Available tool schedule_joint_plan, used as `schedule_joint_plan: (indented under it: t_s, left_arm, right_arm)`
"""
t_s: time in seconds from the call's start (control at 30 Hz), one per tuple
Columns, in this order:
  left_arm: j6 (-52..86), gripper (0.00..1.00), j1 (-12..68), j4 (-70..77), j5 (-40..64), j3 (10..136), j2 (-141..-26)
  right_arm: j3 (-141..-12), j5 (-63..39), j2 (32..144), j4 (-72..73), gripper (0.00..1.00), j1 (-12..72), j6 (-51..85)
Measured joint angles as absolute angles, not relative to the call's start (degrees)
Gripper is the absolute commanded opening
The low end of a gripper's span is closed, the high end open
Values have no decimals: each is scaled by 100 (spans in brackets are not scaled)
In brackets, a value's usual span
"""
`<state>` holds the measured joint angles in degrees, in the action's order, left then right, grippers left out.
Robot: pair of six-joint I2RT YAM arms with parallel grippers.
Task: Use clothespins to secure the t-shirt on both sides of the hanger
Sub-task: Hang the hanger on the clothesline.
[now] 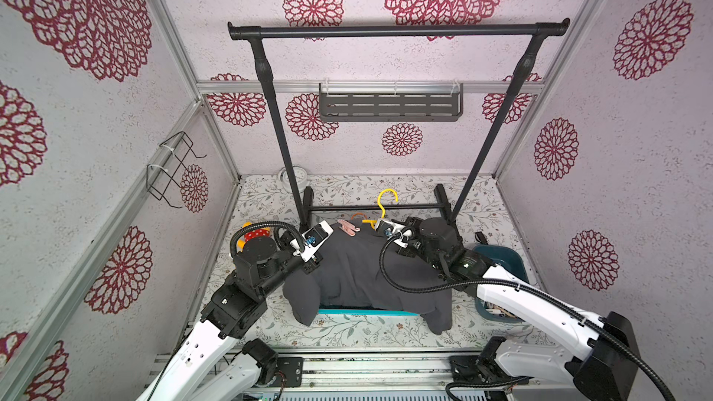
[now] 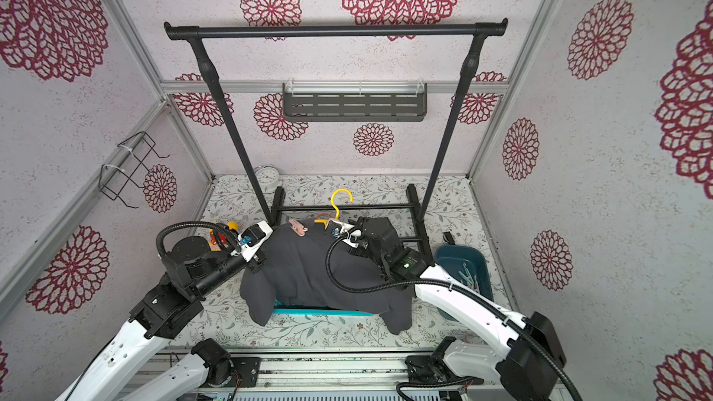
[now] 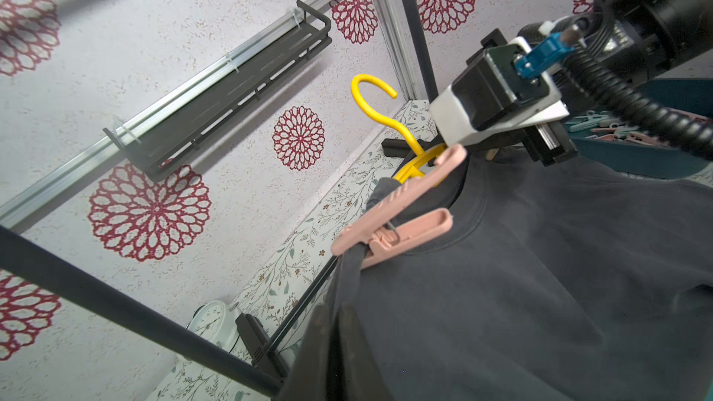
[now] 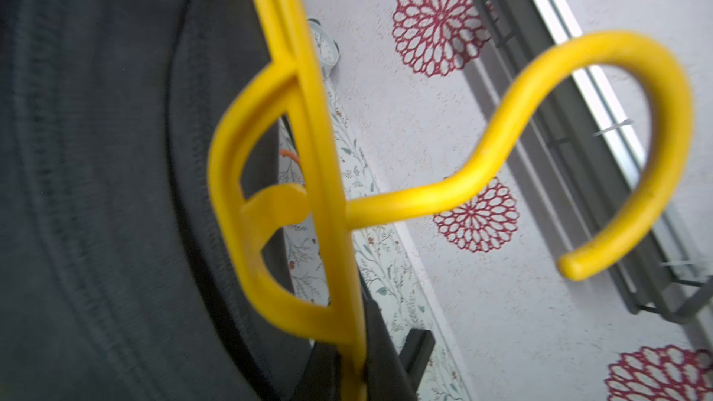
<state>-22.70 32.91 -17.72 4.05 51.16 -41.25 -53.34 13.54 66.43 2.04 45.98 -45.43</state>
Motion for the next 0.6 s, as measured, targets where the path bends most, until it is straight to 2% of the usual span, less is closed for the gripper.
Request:
schedule_joint_plan:
  t_s: [0.13, 0.3, 0.47, 0.6]
  left_arm:
    - [-2023, 61, 3301, -2018, 403, 5557, -3955]
    - [-1636, 79, 3301, -2377, 705, 5994, -3811]
    - [-1319, 81, 3301, -2958, 1212, 6294, -4016]
    - [-1144, 76, 3301, -3472, 1503, 6445, -4298]
  right_arm:
    - [-5317, 1389, 6302, 296, 0, 4576, -5089]
    - [-5288, 1398, 6007, 322, 0, 4576, -5697]
    - [-5288, 1374, 5787, 397, 0, 4578, -6093]
    - [-5290, 1258, 5655, 510, 0, 4578, -6298]
